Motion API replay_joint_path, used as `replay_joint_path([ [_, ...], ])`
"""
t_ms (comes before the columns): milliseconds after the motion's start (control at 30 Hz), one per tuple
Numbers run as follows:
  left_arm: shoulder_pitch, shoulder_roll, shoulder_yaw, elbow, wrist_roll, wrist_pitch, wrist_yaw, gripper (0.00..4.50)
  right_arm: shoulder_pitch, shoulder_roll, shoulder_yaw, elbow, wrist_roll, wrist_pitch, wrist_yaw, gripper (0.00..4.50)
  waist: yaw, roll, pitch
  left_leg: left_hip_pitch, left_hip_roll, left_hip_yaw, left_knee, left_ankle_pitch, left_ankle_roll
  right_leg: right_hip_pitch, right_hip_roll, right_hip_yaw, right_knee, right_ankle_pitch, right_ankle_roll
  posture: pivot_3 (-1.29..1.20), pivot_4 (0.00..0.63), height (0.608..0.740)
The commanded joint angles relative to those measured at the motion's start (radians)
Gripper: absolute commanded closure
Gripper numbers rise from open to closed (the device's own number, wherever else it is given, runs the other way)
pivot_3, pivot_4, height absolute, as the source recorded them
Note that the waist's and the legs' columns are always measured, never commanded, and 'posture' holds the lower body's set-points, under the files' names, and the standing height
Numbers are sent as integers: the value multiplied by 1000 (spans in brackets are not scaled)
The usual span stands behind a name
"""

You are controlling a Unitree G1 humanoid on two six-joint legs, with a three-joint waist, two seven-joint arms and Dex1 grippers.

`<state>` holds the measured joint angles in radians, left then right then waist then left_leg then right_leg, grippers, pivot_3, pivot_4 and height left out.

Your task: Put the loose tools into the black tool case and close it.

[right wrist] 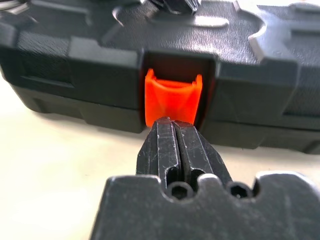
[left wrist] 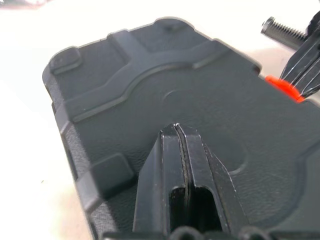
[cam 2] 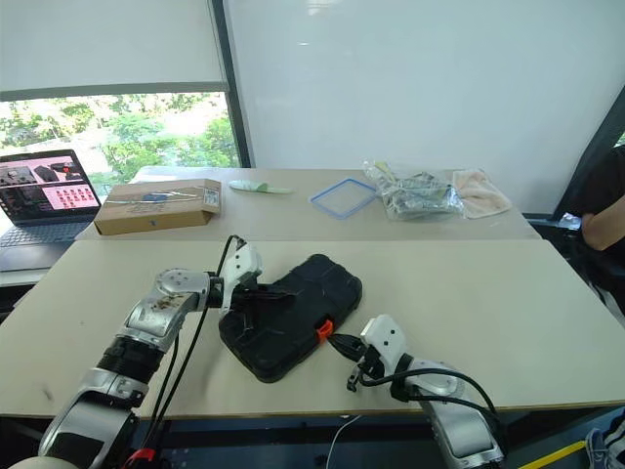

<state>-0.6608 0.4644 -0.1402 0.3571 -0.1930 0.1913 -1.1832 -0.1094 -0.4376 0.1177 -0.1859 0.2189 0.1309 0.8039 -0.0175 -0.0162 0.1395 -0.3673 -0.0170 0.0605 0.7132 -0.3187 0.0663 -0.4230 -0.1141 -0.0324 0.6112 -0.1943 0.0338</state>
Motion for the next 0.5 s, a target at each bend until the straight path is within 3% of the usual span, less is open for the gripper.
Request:
replay_joint_path([
  [33,109,69,126,-60,-107,-10,-41,4243,55,-93,-134,-113,112,27,60,3790,2,0,0,-1,0,0,0,0,0,0,0,0,0,0,0,0,150,740],
  [100,167,131,190,-117,-144,-1,-53,3811,93,-145,-186,-131,144,26,91,3108,-1,0,0,-1,1,0,-1,0,0,-1,0,-1,-1,-2,-1,0,150,740],
  [300,407,294,341,-189,-165,-97,-62,1555,166,-251,-314,-88,160,-80,169,987,5,1,3,-2,1,-2,-4,-1,-2,-3,-1,-2,-2,-5,-3,0,150,740],
  [367,498,321,398,-181,-147,-153,-30,777,178,-273,-334,-23,151,-218,251,245,8,1,4,-2,0,-2,-4,-3,-1,-3,-4,-2,-3,-6,-2,0,150,740],
  [433,546,332,420,-180,-133,-192,-8,126,188,-288,-342,20,161,-269,301,0,16,0,6,-2,-1,-2,-4,-4,0,-2,-8,-4,-3,-6,-1,0,150,740],
  [500,588,336,432,-170,-129,-225,-2,53,194,-306,-352,70,174,-238,312,0,30,-1,8,-2,-1,-3,-3,-5,1,-2,-9,-6,-3,-5,0,0,150,740],
])
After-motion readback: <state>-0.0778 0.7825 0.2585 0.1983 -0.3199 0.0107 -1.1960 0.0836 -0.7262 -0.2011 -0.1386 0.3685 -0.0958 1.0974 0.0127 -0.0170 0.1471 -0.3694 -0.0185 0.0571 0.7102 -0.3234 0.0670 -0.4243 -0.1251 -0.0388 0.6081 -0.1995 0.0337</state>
